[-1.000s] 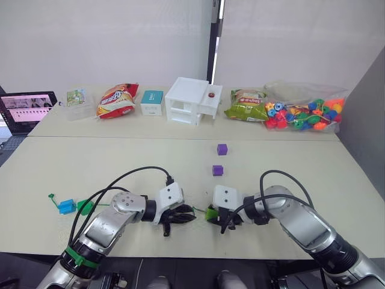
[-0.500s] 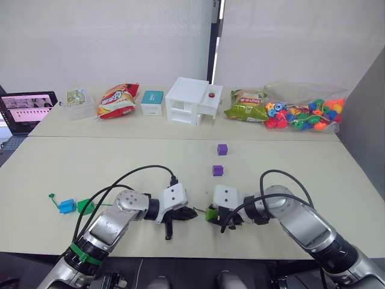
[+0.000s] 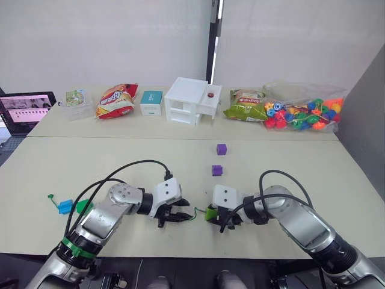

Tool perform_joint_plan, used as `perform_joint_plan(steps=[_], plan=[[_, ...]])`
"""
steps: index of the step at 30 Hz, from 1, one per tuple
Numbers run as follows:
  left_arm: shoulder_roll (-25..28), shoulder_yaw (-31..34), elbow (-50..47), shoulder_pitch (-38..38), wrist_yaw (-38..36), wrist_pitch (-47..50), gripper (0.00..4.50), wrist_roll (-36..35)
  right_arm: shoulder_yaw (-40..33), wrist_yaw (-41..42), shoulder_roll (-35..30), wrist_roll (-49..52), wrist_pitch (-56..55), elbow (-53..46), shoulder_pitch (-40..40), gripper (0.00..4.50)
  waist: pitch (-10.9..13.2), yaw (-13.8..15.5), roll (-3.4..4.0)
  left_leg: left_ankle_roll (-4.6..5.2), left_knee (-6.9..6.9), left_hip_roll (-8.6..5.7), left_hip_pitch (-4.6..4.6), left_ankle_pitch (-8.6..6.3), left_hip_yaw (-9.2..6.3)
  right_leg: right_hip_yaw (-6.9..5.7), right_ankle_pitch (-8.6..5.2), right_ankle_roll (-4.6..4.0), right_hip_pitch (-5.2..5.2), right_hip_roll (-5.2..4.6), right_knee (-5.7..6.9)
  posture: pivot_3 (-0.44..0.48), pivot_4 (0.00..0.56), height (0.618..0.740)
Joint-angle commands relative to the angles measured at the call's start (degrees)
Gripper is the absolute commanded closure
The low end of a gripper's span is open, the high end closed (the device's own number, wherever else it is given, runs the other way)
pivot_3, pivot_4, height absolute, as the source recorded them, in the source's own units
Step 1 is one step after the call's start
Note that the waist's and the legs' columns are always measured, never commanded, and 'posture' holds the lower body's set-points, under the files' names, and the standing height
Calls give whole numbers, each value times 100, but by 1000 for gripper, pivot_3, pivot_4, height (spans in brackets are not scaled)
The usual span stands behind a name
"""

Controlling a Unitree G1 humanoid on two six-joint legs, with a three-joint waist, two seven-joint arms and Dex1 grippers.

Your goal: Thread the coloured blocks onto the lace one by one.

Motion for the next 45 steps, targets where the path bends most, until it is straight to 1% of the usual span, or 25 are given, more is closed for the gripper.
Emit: perform_joint_plan(steps=[1,4,8,15,34,36,39,40,41,45], plan=[[18,197,-131,-129,-69,-31,2368,-147,36,-77,-45,-57,166,198,80,3188,0,0,0,0,0,0,0,0,0,0,0,0,0,0,0,0,150,740],[-36,216,-124,-275,-179,-137,2368,-260,38,-87,-29,-60,160,215,76,3188,0,4,0,0,1,0,-1,0,0,0,0,0,0,0,-1,0,150,740],[-216,13,79,-400,-161,-449,2368,-63,34,-92,-31,-59,190,188,80,3188,0,-2,0,0,1,0,0,0,0,0,0,0,0,0,0,0,150,740],[-268,-197,286,-451,-342,-680,2368,91,-10,-112,-63,-41,238,125,104,3188,0,-3,0,0,1,0,0,0,0,0,0,0,0,1,0,0,150,740],[-452,-269,427,-502,-353,-760,2368,332,-57,-177,-67,-25,319,60,145,3188,0,0,0,0,1,0,-1,0,0,0,0,0,0,1,0,0,150,740],[-473,-276,474,-534,-340,-780,2917,360,-56,-175,-64,-28,312,77,129,3188,0,1,0,0,1,0,-1,0,0,0,0,0,0,1,0,0,150,740],[-486,-279,482,-545,-346,-778,3866,356,-59,-185,-55,-29,314,75,129,3188,0,0,0,0,1,0,-1,0,0,0,0,0,0,1,0,0,150,740],[-488,-279,479,-543,-351,-773,4243,352,-59,-188,-56,-29,315,69,133,3188,0,0,0,0,1,0,-1,0,0,0,0,0,0,1,0,0,150,740],[-490,-281,478,-541,-352,-776,4456,355,-59,-190,-57,-30,316,62,136,3188,0,0,0,0,1,0,-1,0,0,0,0,0,0,1,0,0,150,740],[-505,-287,499,-557,-362,-781,4456,365,-62,-192,-54,-25,321,67,130,3188,0,0,0,0,1,0,-1,0,0,0,0,0,0,1,0,0,150,740]])
